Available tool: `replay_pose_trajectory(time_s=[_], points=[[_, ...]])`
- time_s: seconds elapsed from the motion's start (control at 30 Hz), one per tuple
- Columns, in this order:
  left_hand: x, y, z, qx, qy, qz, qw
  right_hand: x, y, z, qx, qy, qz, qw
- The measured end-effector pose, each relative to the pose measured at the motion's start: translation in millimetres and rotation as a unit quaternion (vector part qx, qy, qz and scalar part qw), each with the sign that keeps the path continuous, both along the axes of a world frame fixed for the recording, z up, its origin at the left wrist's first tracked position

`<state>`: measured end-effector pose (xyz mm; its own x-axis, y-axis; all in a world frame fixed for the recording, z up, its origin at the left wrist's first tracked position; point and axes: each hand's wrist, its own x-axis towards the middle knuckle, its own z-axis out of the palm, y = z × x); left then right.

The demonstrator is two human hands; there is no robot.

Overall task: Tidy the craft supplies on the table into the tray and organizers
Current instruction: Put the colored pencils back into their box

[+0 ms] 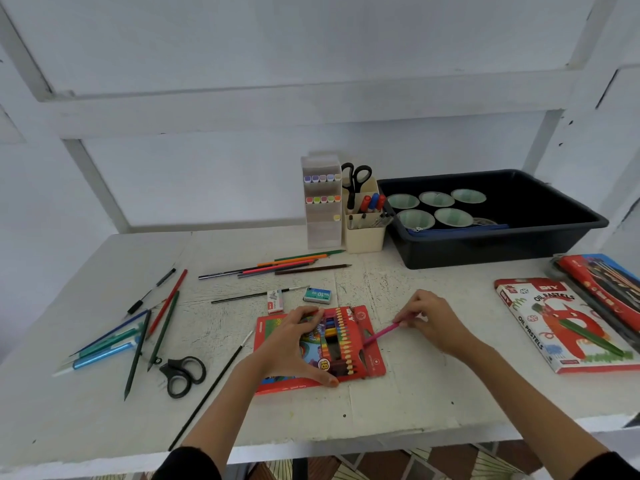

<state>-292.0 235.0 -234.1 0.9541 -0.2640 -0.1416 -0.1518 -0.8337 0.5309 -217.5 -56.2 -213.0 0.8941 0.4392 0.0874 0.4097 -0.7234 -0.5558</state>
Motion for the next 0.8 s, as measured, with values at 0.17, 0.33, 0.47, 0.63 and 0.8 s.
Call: replay_pose_trajectory(time_s=[0.17,0.33,0.47,0.63,0.8], points=[[0,0,1,0.002,0.001,0.002,1.0,-25,44,-9,0.02,0.02,0.015,1.0],[0,-1,1,0.005,0.005,0.002,1.0,-42,71,-19,0.041,0.001,-0.022,0.999],[0,0,1,0.004,0.001,0.0,1.0,-43,70,-21,0.069,0.029,-0.028,0.997],[0,0,0,-0.001,0.001,0.001,1.0,-36,49,-8,0.059,0.092,0.018,0.994],[0,-1,0,0.001,0.003,0.002,1.0,-38,50,-15,0.082,0.025,0.003,0.996]])
